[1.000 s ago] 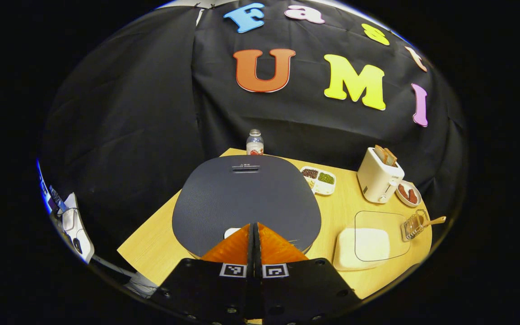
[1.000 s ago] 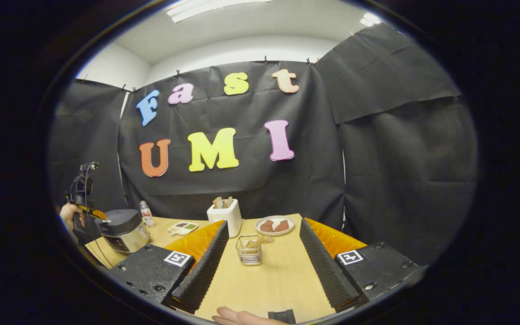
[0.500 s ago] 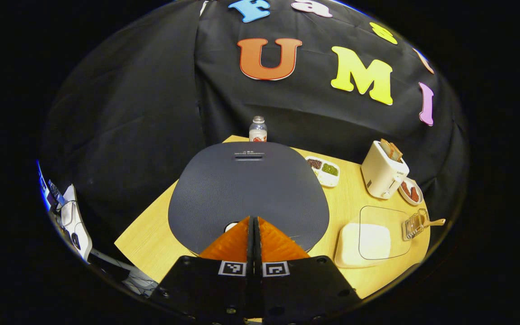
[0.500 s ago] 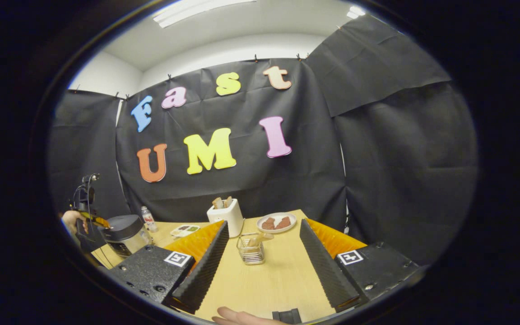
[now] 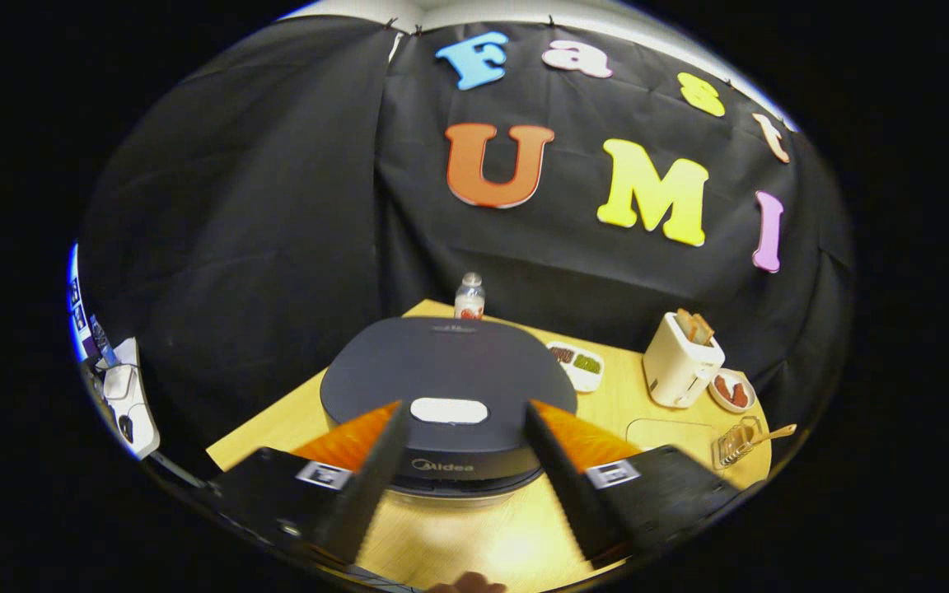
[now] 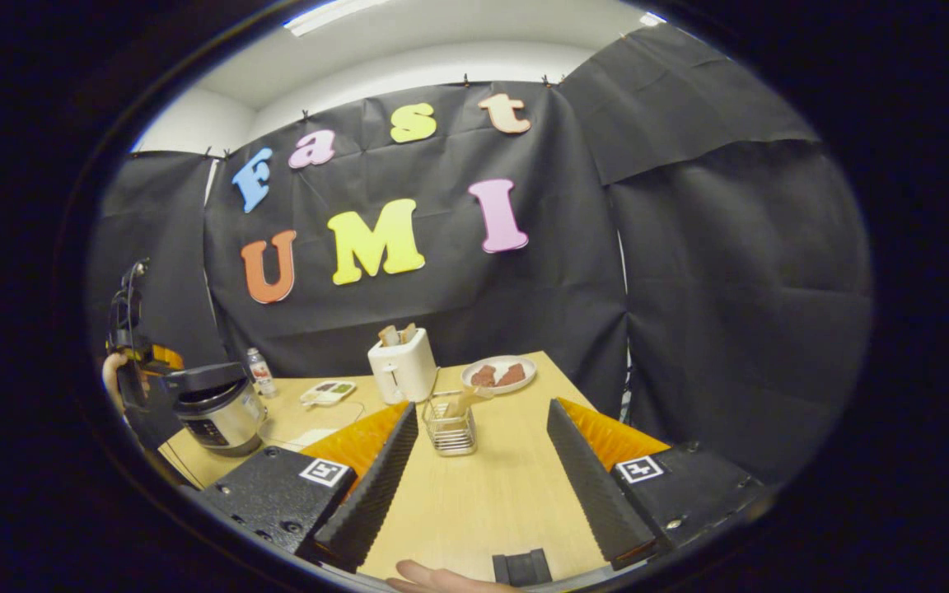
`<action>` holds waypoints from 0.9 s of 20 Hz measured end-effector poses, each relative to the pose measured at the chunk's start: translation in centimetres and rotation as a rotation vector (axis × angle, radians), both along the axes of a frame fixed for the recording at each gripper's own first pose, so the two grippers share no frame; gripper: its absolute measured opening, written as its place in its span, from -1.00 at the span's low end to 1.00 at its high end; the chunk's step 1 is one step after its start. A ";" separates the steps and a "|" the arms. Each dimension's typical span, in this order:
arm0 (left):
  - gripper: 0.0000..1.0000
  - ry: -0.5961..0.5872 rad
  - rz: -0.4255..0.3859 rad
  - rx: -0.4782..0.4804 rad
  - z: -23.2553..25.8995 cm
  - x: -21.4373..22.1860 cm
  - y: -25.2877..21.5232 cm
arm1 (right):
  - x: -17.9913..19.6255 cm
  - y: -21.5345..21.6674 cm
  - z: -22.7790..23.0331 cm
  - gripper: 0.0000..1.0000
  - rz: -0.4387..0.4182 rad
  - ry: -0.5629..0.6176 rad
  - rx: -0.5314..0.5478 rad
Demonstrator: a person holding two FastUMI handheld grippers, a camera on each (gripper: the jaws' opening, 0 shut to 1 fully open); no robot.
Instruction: Close the left gripper, press the button to open the rice cooker; take a wooden spoon from the chopstick holder with the right hand, scoop a spoonful of rice and pour it into the rice cooker, then put the wooden spoon back into the chopstick holder.
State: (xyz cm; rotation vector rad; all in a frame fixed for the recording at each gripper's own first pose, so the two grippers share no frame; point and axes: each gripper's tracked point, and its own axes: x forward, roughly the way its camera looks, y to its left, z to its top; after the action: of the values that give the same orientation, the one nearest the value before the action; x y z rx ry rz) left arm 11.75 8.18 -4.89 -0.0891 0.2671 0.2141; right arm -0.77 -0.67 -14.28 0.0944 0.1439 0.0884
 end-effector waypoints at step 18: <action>0.92 -0.282 -0.059 0.172 2.6 -12.2 -5.6 | 11.7 3.6 -7.2 0.87 0.045 0.025 0.015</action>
State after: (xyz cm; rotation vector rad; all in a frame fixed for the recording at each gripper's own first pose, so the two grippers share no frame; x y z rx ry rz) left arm -0.48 2.55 -2.25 0.0586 -0.0304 0.1631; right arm 10.88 2.95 -21.46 0.1073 0.1702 0.1333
